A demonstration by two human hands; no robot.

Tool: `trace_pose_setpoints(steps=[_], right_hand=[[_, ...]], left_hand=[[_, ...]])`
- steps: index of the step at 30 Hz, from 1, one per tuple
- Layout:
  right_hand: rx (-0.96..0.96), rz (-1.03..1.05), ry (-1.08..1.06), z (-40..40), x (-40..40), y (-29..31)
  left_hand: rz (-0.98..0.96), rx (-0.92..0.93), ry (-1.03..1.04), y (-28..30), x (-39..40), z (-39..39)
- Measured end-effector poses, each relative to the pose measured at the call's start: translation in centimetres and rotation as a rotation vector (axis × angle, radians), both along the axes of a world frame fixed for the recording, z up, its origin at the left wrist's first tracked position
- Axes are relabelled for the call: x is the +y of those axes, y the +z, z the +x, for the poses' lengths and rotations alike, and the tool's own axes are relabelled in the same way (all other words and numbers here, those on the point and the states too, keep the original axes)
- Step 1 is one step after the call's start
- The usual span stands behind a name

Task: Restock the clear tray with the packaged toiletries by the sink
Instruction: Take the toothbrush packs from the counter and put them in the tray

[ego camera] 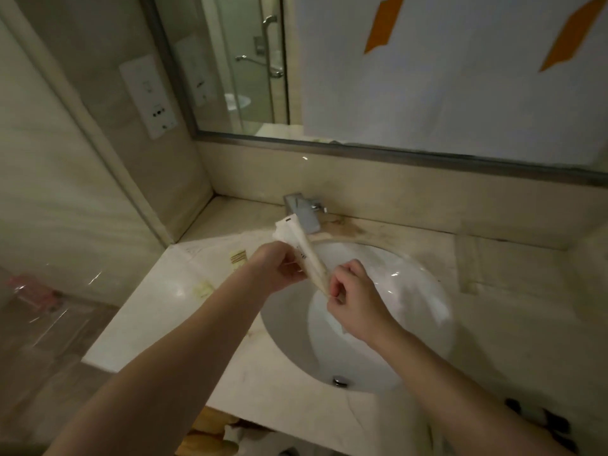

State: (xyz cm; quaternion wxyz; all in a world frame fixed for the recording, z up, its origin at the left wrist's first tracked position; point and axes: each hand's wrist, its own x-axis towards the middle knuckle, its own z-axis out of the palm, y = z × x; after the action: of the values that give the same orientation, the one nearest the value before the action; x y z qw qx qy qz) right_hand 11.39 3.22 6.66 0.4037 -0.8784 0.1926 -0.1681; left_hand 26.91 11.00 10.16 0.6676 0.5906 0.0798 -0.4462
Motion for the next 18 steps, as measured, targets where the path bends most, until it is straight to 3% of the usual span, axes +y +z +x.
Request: trace_pose_setpoints(steps=[6,12,15,18], right_hand=[[0.041,0.053,-0.062,-4.9,-3.1,1.2],[0.194,0.611,-0.169,-8.9,-5.0,3.6],[0.210,0.626,-0.184,-11.0,-5.9,3.9],[0.120,0.520,-0.353,-12.4,-6.6,3.4]], left_hand=[[-0.049,-0.063,-0.188,1.6,-3.9,-4.5],[-0.222,-0.142,-0.407,2.5,-6.7,-7.3],[-0.286,-0.153,-0.566,3.1,-8.2,-9.2],[-0.229,-0.178,-0.698,3.1,-9.6,-12.2]])
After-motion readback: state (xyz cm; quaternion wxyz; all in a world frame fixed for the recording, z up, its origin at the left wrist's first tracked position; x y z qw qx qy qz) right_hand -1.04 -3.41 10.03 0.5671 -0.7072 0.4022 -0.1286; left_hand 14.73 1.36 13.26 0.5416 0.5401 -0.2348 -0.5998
